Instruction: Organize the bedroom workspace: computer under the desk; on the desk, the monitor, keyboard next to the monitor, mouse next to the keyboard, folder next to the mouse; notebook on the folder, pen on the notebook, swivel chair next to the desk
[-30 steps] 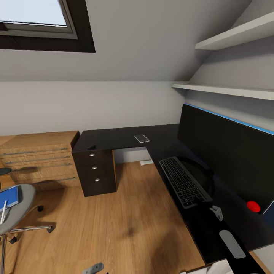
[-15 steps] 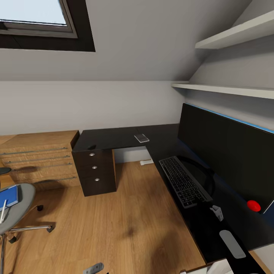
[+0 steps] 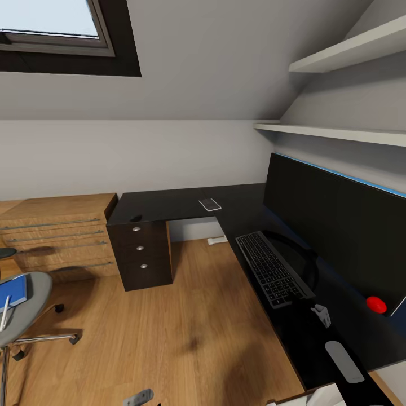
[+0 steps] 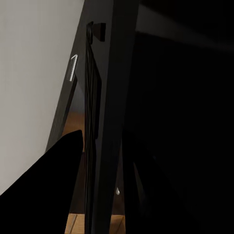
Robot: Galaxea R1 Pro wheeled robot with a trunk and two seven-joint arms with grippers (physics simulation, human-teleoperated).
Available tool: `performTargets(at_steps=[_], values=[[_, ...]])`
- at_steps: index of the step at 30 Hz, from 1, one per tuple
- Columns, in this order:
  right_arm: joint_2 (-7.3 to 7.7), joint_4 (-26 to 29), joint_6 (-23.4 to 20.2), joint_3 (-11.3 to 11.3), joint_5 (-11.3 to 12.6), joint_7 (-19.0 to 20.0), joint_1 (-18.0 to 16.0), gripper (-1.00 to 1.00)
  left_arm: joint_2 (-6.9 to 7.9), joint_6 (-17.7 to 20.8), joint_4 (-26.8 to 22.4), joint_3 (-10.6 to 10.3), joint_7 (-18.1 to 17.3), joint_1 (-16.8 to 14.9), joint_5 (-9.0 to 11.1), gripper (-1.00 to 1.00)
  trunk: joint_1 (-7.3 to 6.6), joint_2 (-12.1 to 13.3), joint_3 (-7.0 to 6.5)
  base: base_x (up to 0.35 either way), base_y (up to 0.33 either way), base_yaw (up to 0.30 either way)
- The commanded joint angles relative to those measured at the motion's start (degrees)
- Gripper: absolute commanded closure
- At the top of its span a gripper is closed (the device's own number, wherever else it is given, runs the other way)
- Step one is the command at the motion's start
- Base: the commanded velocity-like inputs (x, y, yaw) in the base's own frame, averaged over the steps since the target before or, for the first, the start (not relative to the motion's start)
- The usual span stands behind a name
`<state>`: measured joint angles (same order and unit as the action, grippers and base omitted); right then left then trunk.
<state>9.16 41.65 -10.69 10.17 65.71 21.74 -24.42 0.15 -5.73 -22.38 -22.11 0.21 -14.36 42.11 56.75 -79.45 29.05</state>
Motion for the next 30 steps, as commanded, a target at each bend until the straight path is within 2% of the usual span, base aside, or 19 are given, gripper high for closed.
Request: performTargets(at_steps=[1, 17, 30], values=[[-0.02, -0.2, -0.5, 0.0, -0.1, -2.8, 0.0, 1.00, 0.03, -0.3, 0.1, -0.3, 0.0, -0.1, 0.5, -1.00, 0.00, 0.0, 0.06, 0.000, 0.000, 0.000], [-0.02, -0.2, -0.5, -0.1, -0.1, -2.8, 0.0, 1.00, 0.06, -0.3, 0.1, -0.3, 0.0, -0.1, 0.6, -1.00, 0.00, 0.0, 0.06, 0.002, 0.000, 0.000], [-0.02, -0.2, -0.5, -0.1, -0.1, -2.8, 0.0, 1.00, 0.11, -0.4, 0.1, -0.3, 0.0, -0.1, 0.6, -1.00, 0.00, 0.0, 0.06, 0.084, 0.000, 0.000]])
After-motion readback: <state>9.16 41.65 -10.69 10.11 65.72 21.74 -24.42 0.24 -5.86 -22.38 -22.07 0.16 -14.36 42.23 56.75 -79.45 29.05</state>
